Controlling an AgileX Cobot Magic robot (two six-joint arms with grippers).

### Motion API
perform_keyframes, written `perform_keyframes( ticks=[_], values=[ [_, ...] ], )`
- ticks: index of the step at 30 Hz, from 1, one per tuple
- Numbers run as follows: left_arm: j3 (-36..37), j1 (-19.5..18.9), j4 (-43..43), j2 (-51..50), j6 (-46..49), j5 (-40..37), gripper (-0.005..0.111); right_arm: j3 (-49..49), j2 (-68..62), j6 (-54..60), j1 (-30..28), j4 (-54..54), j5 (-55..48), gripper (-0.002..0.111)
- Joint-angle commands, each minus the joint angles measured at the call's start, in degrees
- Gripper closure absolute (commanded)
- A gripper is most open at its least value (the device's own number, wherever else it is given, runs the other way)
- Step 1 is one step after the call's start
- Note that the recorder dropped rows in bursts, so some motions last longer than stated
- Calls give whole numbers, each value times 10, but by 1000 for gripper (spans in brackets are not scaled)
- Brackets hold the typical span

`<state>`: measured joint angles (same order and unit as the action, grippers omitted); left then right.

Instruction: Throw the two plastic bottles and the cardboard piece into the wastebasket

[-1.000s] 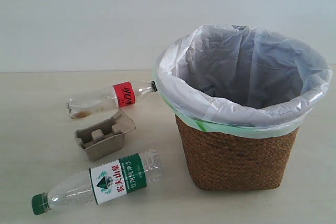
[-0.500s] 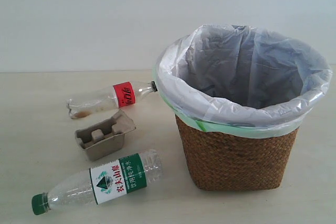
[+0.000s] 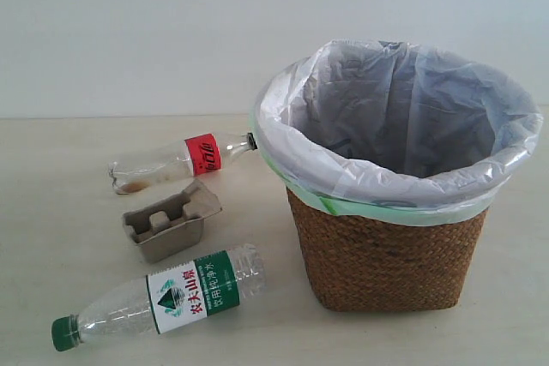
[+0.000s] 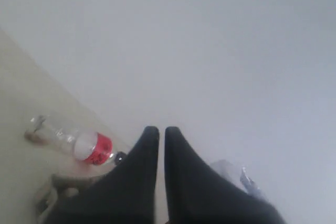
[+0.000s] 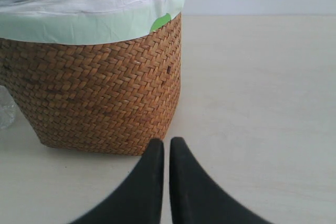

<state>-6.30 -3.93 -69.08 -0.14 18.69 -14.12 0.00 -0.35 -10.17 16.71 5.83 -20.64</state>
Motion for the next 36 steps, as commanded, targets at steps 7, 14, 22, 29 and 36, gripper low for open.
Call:
perform_keyframes(
  ticks=[7,14,22,29,36],
  values=[
    [-344,-2,315,-327,136,-355,103,0,3,1,-2,3,2,108],
    [-556,13,416,-588,128,-558,103,0,3,1,-2,3,2,108],
    [-586,13,418,-723,213,-558,58,0,3,1,-2,3,2,108],
    [-584,110,390,-791,358,-558,48,0,3,1,-2,3,2,108],
    [-583,242,544,-849,321,-539,49,0,3,1,-2,3,2,108]
  ],
)
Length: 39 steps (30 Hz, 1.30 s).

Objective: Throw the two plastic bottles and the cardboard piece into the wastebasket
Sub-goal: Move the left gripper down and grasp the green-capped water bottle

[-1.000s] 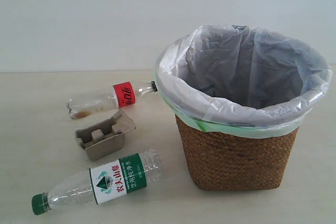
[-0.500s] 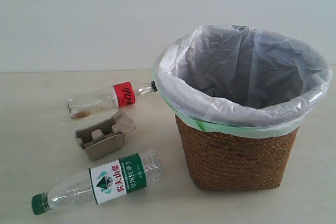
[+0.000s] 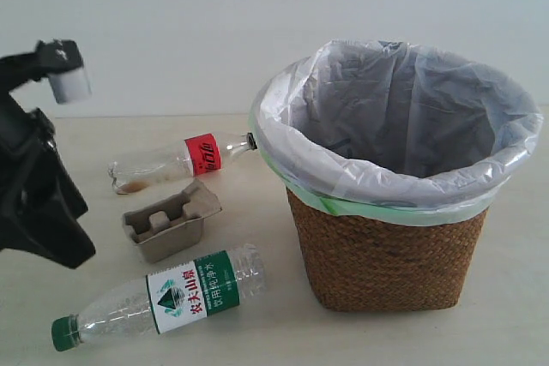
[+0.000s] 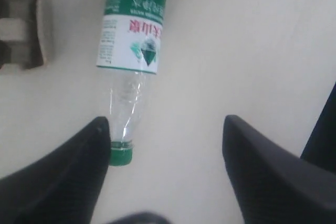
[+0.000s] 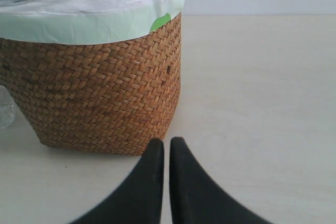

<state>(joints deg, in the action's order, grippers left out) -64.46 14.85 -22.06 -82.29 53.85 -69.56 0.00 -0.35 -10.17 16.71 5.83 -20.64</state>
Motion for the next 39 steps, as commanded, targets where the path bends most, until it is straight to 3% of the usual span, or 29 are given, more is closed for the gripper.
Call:
perform_keyframes(
  ticks=[1,11,19,39],
  values=[
    [0,65,75,-38,-33,19,49,0,3,1,-2,3,2,108],
    [45,80,101,-99,-28,152,46,0,3,1,-2,3,2,108],
    [68,80,97,-143,-28,204,46,0,3,1,-2,3,2,108],
    [71,85,65,-201,1,236,46,0,3,1,-2,3,2,108]
  ],
)
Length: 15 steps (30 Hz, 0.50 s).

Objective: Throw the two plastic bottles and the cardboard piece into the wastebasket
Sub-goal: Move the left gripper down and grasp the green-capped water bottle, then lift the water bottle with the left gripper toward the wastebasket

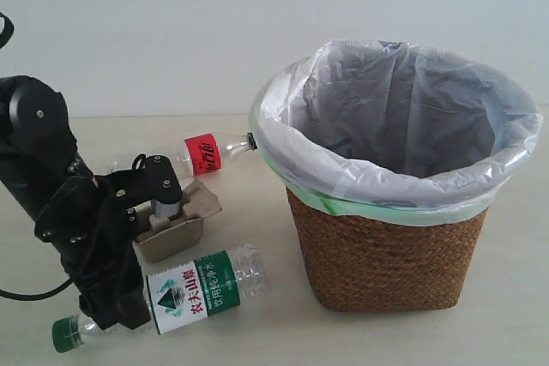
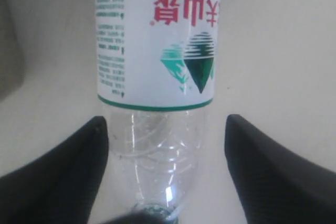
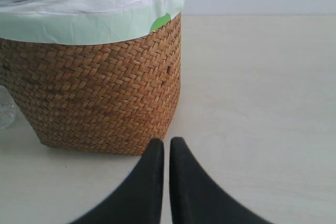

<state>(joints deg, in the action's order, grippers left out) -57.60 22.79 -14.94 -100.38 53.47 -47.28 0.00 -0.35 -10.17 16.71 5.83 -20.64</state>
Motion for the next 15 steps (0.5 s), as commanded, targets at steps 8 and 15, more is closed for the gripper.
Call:
perform_keyframes(
  ticks=[8,15],
  values=[
    [2,6,-11,-73,5,15,46,0,3,1,-2,3,2,108],
    [2,6,-29,-112,5,12,48,0,3,1,-2,3,2,108]
  ],
)
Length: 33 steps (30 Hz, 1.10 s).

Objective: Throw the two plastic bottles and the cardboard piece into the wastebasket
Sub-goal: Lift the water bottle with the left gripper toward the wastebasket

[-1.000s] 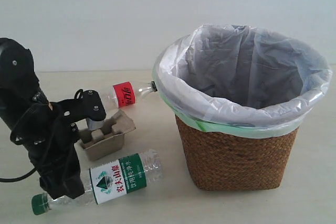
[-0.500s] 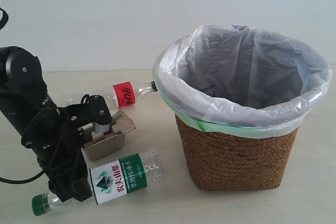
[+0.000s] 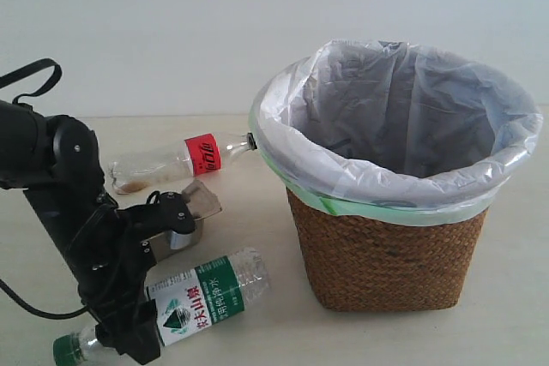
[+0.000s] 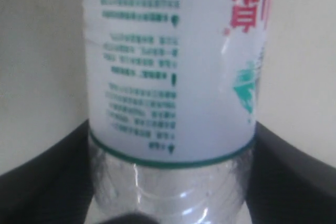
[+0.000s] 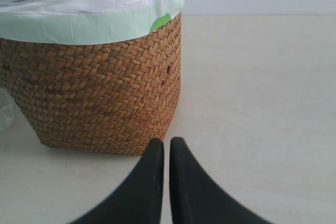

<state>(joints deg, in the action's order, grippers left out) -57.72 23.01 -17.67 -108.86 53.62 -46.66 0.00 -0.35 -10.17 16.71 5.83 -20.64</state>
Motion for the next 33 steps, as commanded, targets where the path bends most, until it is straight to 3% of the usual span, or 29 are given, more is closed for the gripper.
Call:
perform_keyframes(
  ticks=[1,5,8,11,13,14,26,33],
  values=[
    [3,3,-3,-31,3,6,48,0,3,1,-2,3,2,108],
    [3,3,-14,-48,3,-3,48,0,3,1,-2,3,2,108],
    [3,3,-40,-56,-1,-12,54,0,3,1,-2,3,2,108],
    [3,3,-65,-57,-3,-32,77,0,3,1,-2,3,2,108],
    [3,3,-78,-57,-3,-53,99,0,3,1,-2,3,2,108],
    [3,3,-81,-56,-3,-59,102,0,3,1,-2,3,2,108],
    [3,3,-91,12,-85,-156,103,0,3,1,-2,3,2,108],
    [3,3,-34,125,-159,-218,103,0,3,1,-2,3,2,108]
  ],
)
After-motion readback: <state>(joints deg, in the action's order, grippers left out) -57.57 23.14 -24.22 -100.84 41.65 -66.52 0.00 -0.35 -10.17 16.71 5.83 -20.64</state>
